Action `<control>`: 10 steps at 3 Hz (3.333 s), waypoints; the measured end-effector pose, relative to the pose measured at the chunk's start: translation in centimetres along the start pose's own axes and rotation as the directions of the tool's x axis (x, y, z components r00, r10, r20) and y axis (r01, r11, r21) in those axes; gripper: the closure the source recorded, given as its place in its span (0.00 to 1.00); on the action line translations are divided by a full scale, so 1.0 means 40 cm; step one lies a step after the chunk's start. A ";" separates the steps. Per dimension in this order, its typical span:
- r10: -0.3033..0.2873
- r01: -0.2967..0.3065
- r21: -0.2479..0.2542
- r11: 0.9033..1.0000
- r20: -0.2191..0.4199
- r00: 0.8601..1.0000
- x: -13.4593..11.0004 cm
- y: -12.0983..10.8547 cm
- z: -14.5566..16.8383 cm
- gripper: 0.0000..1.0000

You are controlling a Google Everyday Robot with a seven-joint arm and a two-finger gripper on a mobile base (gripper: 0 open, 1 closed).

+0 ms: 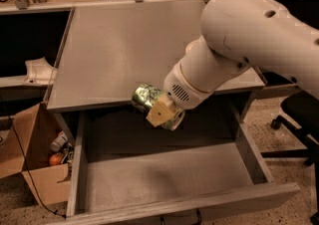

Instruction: Place green can into top drawer

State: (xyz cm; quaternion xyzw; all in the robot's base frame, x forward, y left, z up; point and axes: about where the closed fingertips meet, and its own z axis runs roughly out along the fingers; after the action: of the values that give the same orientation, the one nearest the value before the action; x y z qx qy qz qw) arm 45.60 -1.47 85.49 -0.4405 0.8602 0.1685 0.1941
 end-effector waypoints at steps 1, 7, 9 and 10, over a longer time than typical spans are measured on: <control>0.003 -0.003 -0.004 1.000 -0.002 1.000 0.005 0.003 0.002 1.00; 0.072 -0.086 -0.141 0.986 -0.096 0.993 0.167 0.073 0.255 1.00; 0.112 -0.125 -0.162 0.979 -0.087 0.990 0.191 0.072 0.299 1.00; 0.160 -0.169 -0.184 0.968 -0.060 0.985 0.209 0.065 0.337 1.00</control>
Offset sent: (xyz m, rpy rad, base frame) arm -0.0227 -0.0050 -0.0370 0.0130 0.0684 -0.0579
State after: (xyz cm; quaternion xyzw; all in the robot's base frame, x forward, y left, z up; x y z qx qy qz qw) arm 41.47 0.37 70.07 -0.3876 0.8781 0.2547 0.1178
